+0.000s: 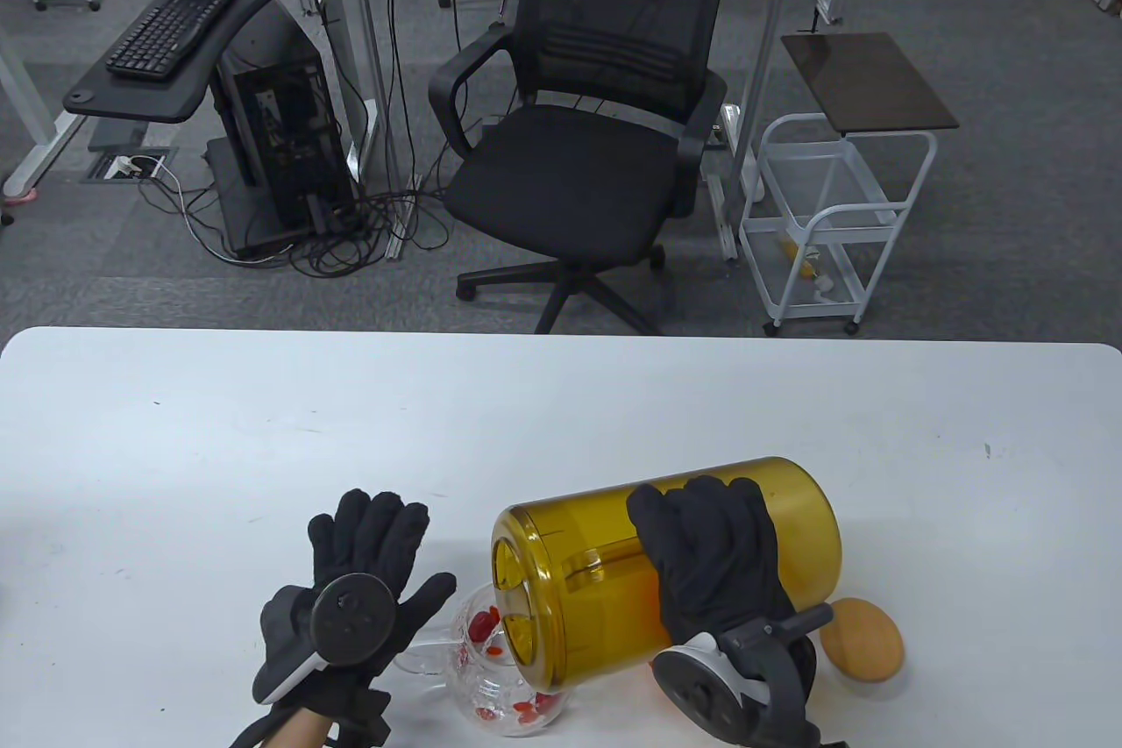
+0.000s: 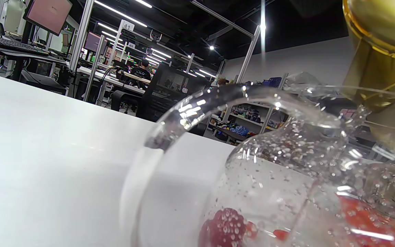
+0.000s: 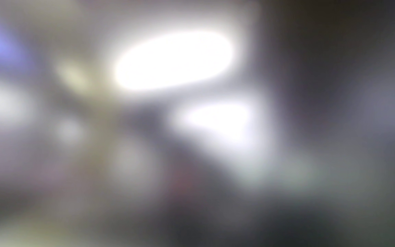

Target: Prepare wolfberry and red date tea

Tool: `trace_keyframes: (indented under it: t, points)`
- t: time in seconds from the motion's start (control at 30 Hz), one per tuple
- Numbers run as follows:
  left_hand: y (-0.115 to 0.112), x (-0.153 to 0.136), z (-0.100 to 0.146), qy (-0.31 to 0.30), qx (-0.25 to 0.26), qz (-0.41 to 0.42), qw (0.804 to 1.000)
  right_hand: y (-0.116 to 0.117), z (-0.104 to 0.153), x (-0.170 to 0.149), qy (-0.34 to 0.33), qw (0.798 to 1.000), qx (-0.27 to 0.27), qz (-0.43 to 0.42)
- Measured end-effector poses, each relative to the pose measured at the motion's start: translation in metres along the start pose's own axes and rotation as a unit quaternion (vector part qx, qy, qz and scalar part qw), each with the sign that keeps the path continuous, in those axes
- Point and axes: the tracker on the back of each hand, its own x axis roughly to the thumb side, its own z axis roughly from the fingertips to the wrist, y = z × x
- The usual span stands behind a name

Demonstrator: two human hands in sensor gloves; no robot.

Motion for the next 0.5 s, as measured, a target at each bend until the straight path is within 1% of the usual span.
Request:
trace_keyframes:
  t: [0.5]
  points:
    - [0.001, 0.0007, 0.0006, -0.002, 0.001, -0.001, 1.0, -0.0005, 0.0013, 0.0007, -0.005, 1.0, -0.002, 0.001]
